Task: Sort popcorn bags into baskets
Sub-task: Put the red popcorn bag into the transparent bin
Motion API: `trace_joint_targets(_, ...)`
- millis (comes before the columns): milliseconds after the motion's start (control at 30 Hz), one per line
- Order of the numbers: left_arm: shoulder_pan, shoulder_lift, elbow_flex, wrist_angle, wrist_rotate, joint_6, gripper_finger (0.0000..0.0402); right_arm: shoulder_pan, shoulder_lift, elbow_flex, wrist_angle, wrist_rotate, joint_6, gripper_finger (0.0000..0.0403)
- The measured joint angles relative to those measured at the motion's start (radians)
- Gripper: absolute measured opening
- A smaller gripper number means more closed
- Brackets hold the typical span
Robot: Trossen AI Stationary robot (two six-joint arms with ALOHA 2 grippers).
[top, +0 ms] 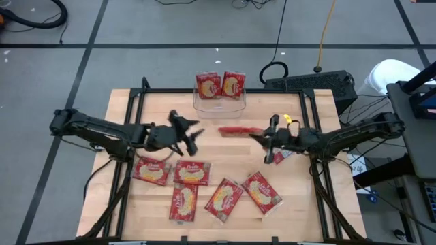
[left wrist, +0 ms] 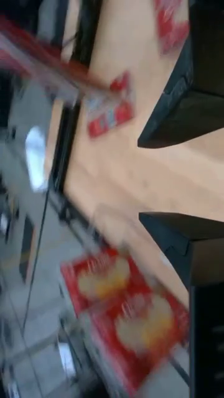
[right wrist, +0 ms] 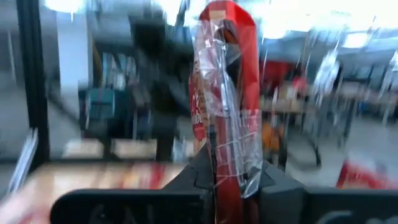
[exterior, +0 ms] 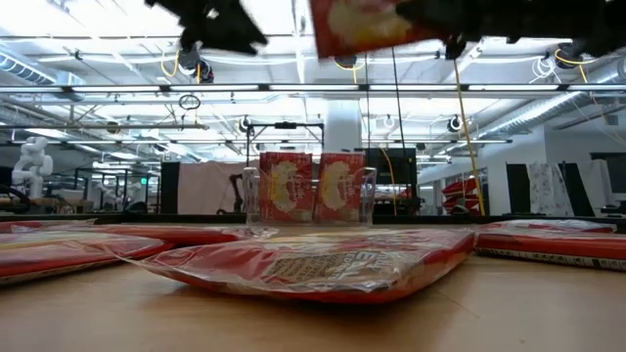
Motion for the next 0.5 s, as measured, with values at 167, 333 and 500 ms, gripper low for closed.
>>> trace_joint_targets(167,0.051,-0.123,-0.241,0.368,0.168,0.025,0.0173,-0.020,0.022,-0.065,0.315,-0.003,-0.037,0.0014)
trace_joint_targets(333,0.104,-0.086,-0.420,0.924,0.343,0.114,0.0188,-0.033,0.084,-0.025,0.344,-0.026,-0.051,0.0014)
trace_joint_targets(500,0.120,0.038,-0.432,1.146,0.417,0.128,0.0230,-0.038,0.191,0.053,0.502,-0.089,-0.050,0.0014)
